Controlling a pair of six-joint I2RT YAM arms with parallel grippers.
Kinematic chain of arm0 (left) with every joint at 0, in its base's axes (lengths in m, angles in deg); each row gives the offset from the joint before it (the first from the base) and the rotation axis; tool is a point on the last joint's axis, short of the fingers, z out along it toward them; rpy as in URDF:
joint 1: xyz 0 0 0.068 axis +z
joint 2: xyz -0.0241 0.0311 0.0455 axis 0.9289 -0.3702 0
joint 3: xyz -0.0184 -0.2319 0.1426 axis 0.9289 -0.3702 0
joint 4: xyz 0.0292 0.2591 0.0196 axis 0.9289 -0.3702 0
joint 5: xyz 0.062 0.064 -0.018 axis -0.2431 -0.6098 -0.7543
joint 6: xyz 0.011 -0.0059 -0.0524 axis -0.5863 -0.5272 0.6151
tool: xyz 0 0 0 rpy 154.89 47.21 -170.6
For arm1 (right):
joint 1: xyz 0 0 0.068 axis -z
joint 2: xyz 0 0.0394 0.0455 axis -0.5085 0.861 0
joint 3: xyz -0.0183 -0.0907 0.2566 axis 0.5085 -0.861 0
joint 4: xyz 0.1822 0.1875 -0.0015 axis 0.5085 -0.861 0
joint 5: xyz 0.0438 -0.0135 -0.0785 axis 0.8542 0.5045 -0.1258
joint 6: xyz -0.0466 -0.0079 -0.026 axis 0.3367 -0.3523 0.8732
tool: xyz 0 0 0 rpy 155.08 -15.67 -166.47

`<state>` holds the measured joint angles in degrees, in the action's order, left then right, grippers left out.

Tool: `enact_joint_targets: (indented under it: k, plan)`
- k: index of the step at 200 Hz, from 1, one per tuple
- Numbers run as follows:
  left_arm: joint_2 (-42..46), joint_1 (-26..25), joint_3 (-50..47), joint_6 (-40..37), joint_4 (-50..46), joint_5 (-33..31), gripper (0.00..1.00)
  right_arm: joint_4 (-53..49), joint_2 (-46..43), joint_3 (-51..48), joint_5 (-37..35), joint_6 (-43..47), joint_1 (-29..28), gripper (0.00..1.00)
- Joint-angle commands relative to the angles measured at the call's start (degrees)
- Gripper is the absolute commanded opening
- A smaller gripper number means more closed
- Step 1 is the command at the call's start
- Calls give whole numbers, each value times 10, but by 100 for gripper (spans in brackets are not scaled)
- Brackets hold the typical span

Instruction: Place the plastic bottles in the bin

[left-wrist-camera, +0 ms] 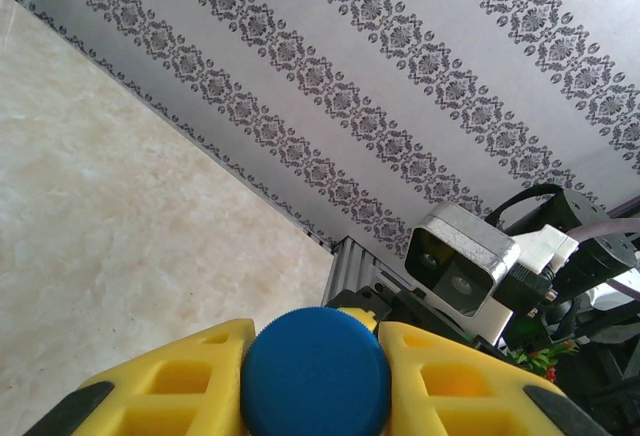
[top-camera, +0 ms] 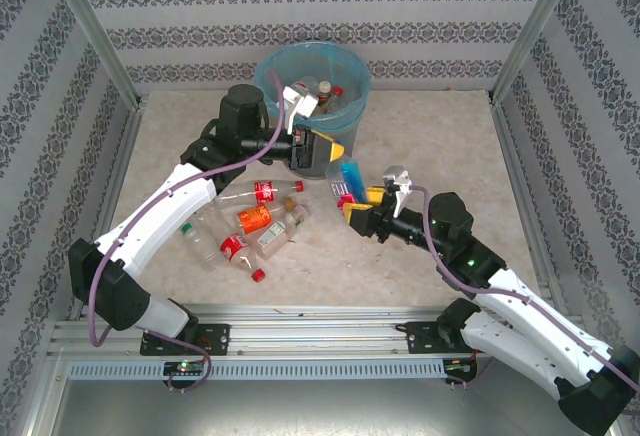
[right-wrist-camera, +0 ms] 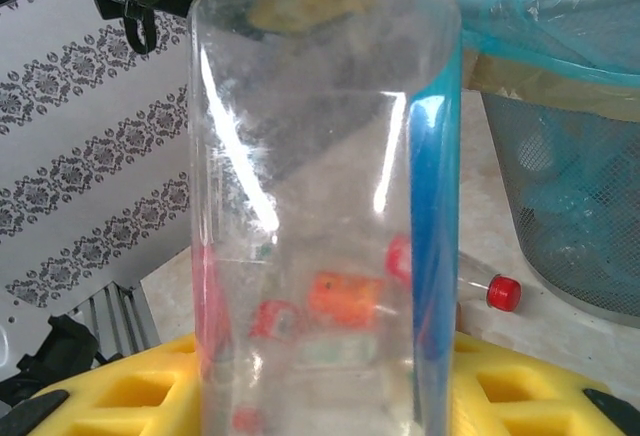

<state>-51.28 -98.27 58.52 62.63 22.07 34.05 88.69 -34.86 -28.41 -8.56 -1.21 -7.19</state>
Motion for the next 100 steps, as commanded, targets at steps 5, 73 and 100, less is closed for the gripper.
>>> enact_joint_targets:
  k: [5, 73, 100]
  plan:
    - [22, -3, 16, -23, 42, -43, 0, 16, -5, 33, -53, 9, -9, 74]
    - [30, 23, 77, -115, 72, -282, 0, 40, -115, -14, -239, 50, -11, 92]
    - [-13, 36, 143, -177, 68, -381, 0, 34, -155, -51, -298, 32, -10, 94]
